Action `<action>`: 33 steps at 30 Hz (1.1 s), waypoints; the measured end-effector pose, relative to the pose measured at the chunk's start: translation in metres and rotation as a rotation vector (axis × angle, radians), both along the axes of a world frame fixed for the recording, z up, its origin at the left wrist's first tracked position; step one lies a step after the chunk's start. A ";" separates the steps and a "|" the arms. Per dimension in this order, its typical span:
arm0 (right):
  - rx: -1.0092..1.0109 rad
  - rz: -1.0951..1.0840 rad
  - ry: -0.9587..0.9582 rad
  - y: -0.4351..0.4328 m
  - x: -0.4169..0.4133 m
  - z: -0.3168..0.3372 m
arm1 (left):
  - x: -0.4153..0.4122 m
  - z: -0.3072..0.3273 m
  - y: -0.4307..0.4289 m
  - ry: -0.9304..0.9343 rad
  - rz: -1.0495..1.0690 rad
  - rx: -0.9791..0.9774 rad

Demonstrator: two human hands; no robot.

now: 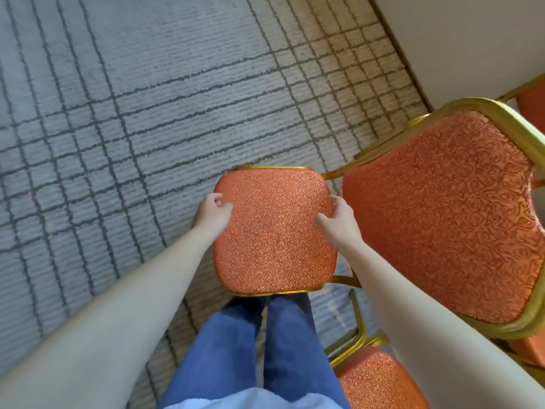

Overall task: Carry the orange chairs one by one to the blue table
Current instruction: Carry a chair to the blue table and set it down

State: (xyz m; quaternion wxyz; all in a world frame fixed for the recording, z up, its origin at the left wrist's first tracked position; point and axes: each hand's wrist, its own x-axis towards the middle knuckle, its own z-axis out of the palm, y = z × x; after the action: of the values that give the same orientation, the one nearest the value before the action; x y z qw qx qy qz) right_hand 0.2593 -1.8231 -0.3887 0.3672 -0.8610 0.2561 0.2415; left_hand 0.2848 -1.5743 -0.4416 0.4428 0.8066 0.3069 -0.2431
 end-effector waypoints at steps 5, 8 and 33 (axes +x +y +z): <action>-0.013 0.054 0.053 -0.018 0.035 -0.057 | 0.021 -0.054 -0.002 0.044 0.080 0.052; -0.006 0.074 0.078 -0.025 0.056 -0.088 | 0.032 -0.080 -0.005 0.048 0.102 0.088; -0.023 -0.109 -0.040 -0.075 0.091 -0.273 | 0.042 -0.233 -0.001 0.017 0.260 0.248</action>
State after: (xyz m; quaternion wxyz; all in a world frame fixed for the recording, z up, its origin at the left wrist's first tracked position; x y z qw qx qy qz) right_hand 0.3507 -1.8985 -0.6617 0.3751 -0.8545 0.2980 0.2007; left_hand 0.3270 -1.5758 -0.6746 0.3652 0.8065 0.4399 -0.1509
